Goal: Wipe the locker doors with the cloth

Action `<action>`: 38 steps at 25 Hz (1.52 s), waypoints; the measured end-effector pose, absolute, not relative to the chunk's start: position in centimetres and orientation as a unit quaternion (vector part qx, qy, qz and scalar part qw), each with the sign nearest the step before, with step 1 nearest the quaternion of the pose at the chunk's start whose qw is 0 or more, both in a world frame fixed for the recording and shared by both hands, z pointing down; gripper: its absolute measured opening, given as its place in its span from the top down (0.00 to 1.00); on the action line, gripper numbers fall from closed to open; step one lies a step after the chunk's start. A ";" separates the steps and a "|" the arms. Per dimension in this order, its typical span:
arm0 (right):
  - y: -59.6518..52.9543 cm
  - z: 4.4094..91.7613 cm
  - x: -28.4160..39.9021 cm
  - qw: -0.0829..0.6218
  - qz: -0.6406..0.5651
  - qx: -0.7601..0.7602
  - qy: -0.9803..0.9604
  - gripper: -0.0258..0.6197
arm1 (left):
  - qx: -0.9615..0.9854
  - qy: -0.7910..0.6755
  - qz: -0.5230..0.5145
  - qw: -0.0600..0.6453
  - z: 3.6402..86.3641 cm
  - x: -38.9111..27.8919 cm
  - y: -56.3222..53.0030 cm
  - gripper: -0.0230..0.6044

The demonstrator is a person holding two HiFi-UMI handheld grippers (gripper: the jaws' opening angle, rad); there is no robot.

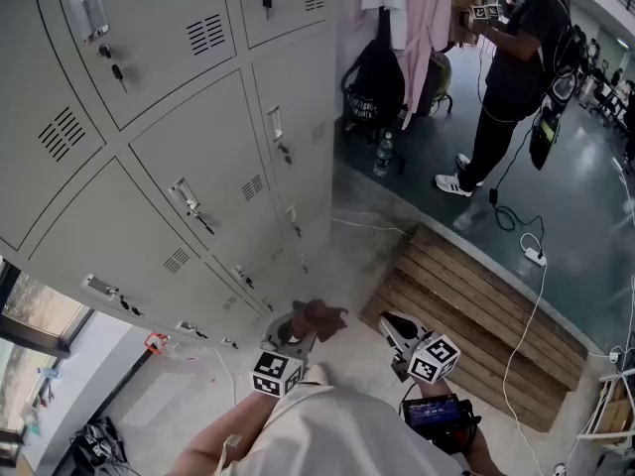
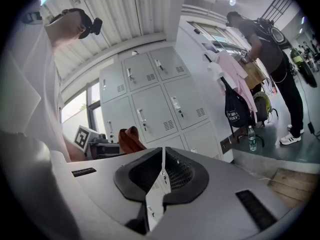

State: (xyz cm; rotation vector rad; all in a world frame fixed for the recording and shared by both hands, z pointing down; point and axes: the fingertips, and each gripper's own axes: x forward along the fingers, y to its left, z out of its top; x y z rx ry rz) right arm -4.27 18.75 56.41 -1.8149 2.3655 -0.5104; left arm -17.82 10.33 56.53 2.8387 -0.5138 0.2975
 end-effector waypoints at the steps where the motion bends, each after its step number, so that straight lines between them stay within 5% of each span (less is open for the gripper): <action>1: 17.4 56.3 -4.3 0.057 -0.166 -0.598 0.782 0.91 | 0.973 -0.177 0.099 0.114 56.3 -17.8 9.0 0.78; 14: 5.7 55.7 -5.9 0.040 -0.173 -0.561 0.809 0.91 | 0.964 -0.217 0.092 0.123 56.1 -18.3 -2.0 0.78; 38: -4.1 55.6 9.5 0.087 -0.191 -0.464 0.861 0.91 | 0.889 -0.420 0.132 0.129 55.4 -8.6 -12.8 0.78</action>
